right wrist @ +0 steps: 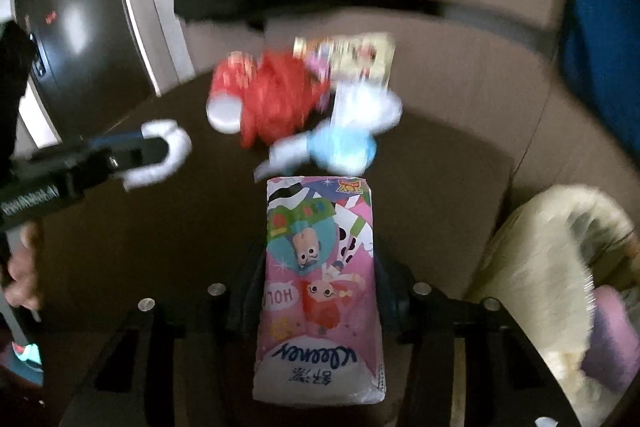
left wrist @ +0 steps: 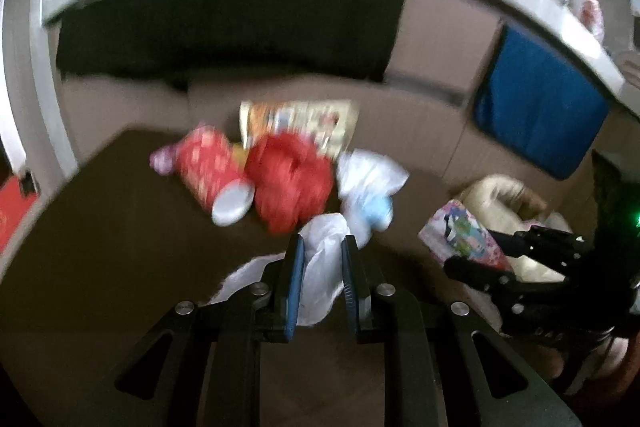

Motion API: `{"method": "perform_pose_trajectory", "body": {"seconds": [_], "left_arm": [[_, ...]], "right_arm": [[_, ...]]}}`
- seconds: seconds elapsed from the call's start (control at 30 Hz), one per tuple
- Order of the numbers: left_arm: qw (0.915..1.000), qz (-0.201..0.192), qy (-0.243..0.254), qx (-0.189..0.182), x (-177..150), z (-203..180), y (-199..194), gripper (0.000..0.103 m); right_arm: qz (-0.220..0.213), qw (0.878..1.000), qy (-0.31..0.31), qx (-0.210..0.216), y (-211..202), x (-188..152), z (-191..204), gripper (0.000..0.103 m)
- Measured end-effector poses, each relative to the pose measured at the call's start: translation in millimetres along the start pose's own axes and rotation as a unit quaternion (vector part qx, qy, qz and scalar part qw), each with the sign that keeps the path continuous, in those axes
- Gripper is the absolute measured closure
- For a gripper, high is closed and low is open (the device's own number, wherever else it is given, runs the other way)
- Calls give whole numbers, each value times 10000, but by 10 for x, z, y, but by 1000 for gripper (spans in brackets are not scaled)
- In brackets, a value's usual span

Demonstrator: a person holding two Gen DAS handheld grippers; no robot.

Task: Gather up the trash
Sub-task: 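Lift and carry the white tissue and tissue pack over the bin with both tools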

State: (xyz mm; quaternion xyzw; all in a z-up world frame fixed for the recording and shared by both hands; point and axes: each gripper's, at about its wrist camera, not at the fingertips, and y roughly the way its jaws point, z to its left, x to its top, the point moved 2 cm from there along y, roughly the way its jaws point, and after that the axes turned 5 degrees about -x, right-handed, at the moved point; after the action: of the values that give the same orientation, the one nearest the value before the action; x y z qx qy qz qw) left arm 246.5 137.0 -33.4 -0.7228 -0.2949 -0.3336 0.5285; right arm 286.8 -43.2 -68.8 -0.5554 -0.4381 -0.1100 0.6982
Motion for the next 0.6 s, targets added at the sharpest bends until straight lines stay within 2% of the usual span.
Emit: {"method": "perform_pose_trajectory", "body": {"seconds": [0.13,0.3,0.6], "left_arm": [[9966,-771,272,43,291,-290,-333,84],[9886,-1391,547,178,533,-655,-587,84],[9806,-1829,699,-91,895,-1254,-748,83]], "right_arm": [[-621,9980,114,-19,-456,278,-125,59],[-1187,9924,283,-148,-940,517,-302,59],[-1832,9792,455,-745,-1681,627,-714,59]]}}
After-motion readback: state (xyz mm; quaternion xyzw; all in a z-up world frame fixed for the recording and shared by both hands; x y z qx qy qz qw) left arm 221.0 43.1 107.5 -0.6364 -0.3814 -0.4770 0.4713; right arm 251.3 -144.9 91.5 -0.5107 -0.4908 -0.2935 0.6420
